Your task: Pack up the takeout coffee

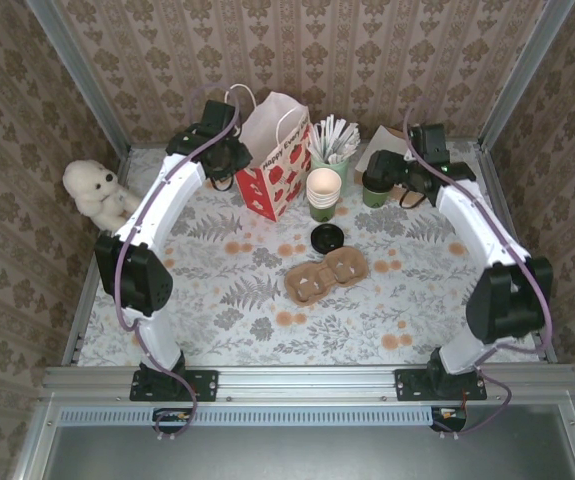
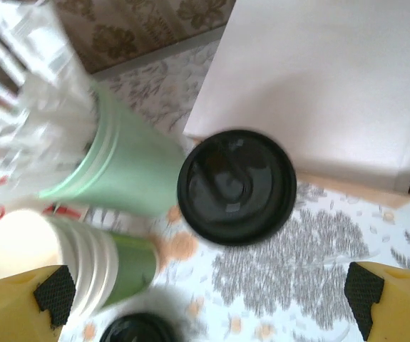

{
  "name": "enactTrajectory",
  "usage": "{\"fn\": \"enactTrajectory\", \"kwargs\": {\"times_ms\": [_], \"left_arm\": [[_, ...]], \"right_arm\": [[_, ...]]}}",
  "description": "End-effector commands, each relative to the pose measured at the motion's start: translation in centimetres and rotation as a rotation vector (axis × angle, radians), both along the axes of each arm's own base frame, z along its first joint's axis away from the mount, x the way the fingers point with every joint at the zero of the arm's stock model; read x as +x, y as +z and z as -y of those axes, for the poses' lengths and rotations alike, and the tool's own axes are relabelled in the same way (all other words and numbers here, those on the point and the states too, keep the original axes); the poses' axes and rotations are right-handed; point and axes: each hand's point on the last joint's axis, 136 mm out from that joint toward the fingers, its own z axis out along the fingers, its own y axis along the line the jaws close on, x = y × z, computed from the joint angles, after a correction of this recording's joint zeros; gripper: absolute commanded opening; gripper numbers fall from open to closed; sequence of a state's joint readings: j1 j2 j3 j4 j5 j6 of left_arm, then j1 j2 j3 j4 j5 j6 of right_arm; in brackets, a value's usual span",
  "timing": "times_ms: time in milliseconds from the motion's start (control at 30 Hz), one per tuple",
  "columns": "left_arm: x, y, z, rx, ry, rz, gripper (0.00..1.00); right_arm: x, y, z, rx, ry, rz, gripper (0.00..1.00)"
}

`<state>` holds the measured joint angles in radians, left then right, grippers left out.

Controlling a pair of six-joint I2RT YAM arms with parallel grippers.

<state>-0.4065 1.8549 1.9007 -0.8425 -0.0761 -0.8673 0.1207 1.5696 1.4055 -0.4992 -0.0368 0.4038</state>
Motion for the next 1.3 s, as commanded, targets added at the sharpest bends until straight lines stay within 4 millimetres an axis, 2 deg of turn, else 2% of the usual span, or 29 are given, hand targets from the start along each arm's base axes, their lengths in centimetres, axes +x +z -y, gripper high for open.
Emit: {"fn": "enactTrajectory", "kwargs": {"times_ms": [0, 67, 167, 333, 433, 567, 667, 867, 967, 1000, 1033, 1067, 1133, 1233, 1267], "left_arm": [[-1.6, 1.5, -2.4, 0.044, 0.022, -0.008, 0.19], [-2.7, 1.8, -3.5, 0.054, 0.034, -0.014, 0.17], [-4.6, 2.4, -5.1, 0.062, 0.049, -0.006, 0.13], [-8.3, 3.6, -7.4, 0.075, 0.053, -0.001, 0.05], [-11.0, 3.2, -8.0, 0.075, 0.009, -0.043, 0.03], [-15.2, 1.9, -7.7, 0.038, -0.087, -0.166, 0.01], [-17.6, 1.8, -7.7, 0.021, -0.124, -0.203, 0.0], [-20.3, 1.7, -7.5, -0.009, -0.191, -0.208, 0.02], [-21.4, 1.3, -8.3, 0.021, -0.203, -0.231, 0.03], [-21.6, 1.3, -8.4, 0.024, -0.21, -0.234, 0.07], [-21.9, 1.4, -8.4, 0.02, -0.227, -0.233, 0.17], [-22.1, 1.7, -8.2, 0.014, -0.249, -0.224, 0.34], [-22.3, 2.3, -8.2, 0.013, -0.284, -0.193, 0.57], [-22.4, 3.4, -8.4, 0.039, -0.332, -0.12, 0.86], [-22.4, 3.7, -8.5, 0.045, -0.342, -0.097, 0.92]], "right_arm": [[-4.4, 0.1, -2.5, 0.001, 0.114, -0.01, 1.0], [-7.3, 0.0, -3.8, 0.004, 0.165, -0.016, 1.0], [-10.5, -1.0, -5.6, 0.001, 0.221, -0.048, 1.0], [-13.4, -2.0, -7.9, -0.002, 0.271, -0.066, 1.0], [-14.5, -3.5, -9.5, -0.014, 0.319, -0.091, 1.0], [-15.5, -6.2, -11.3, -0.073, 0.375, -0.153, 0.99], [-16.1, -8.2, -13.1, -0.09, 0.455, -0.211, 0.95], [-16.9, -12.6, -15.7, -0.195, 0.525, -0.331, 0.87], [-16.9, -14.3, -16.5, -0.205, 0.521, -0.36, 0.84], [-17.0, -14.7, -16.7, -0.21, 0.525, -0.371, 0.84], [-17.0, -15.2, -16.8, -0.224, 0.524, -0.384, 0.84], [-17.1, -15.7, -16.8, -0.24, 0.52, -0.395, 0.83], [-17.0, -16.3, -16.9, -0.274, 0.519, -0.4, 0.82], [-16.8, -17.2, -17.1, -0.309, 0.518, -0.411, 0.81], [-16.8, -17.3, -17.2, -0.313, 0.525, -0.412, 0.81]]}}
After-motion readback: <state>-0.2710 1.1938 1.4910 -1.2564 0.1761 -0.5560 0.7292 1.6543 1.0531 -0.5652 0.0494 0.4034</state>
